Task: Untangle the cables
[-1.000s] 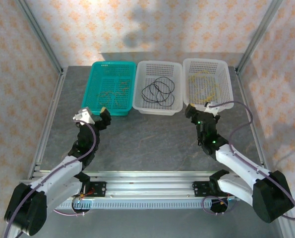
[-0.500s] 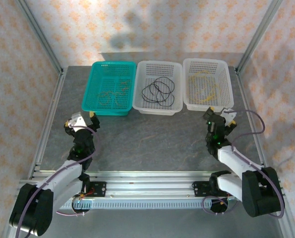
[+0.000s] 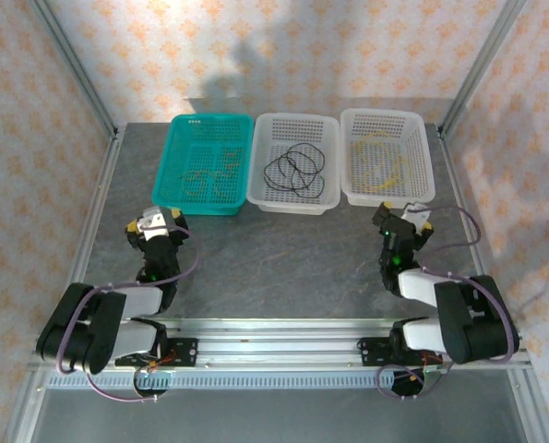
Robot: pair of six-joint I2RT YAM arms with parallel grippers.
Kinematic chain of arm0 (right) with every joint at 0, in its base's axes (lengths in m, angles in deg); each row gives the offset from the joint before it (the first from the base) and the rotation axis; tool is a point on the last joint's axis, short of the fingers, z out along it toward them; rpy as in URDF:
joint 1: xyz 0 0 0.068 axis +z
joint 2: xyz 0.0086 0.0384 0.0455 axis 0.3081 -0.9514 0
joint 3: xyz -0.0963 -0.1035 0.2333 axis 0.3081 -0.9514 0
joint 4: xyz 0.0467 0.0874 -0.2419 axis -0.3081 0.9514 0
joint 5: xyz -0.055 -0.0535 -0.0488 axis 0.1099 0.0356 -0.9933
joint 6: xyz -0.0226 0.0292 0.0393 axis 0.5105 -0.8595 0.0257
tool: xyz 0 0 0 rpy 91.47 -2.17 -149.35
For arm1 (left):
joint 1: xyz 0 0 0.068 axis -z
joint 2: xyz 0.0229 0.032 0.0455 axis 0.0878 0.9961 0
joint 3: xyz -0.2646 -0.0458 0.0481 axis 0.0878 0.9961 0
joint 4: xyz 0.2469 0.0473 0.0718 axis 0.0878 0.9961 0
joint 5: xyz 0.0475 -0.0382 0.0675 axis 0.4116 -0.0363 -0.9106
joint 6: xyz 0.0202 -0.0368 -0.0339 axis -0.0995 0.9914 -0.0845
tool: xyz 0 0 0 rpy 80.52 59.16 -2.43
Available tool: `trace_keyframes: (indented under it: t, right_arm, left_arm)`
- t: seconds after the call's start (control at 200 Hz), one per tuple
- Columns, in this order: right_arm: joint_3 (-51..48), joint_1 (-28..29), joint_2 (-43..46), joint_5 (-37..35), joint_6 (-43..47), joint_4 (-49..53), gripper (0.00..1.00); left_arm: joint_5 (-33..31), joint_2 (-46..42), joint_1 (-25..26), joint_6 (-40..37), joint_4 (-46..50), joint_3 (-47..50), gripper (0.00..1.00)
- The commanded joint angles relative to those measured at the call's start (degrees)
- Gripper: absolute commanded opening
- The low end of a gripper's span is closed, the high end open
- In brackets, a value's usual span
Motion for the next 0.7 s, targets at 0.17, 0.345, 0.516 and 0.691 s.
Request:
trace_keyframes:
  t: [0.17,0.345,0.516,0.691]
  right_arm:
    - [0.9,-1.3,-4.5,8.6,7.5,-12.6,1.00]
    - [-1.0,-5.6,-8.7,12.9,5.2,-19.8,1.00]
    - [-2.4,-6.1,-12.0,14.8,5.5,-25.1,1.00]
    - [-2.3,-6.2,-11.9,14.3,5.1,-24.5,1.00]
  left_arm:
    - [12.2,7.9,-6.0,1.1,-20.0,1.2,1.00]
    - [13.9,14.0,-7.2,1.8,-27.1,2.2,0.99]
    - [14.8,14.2,-7.6,2.0,-23.6,0.2,1.00]
    - [15.3,14.3,-8.2,2.7,-12.4,-5.4,1.00]
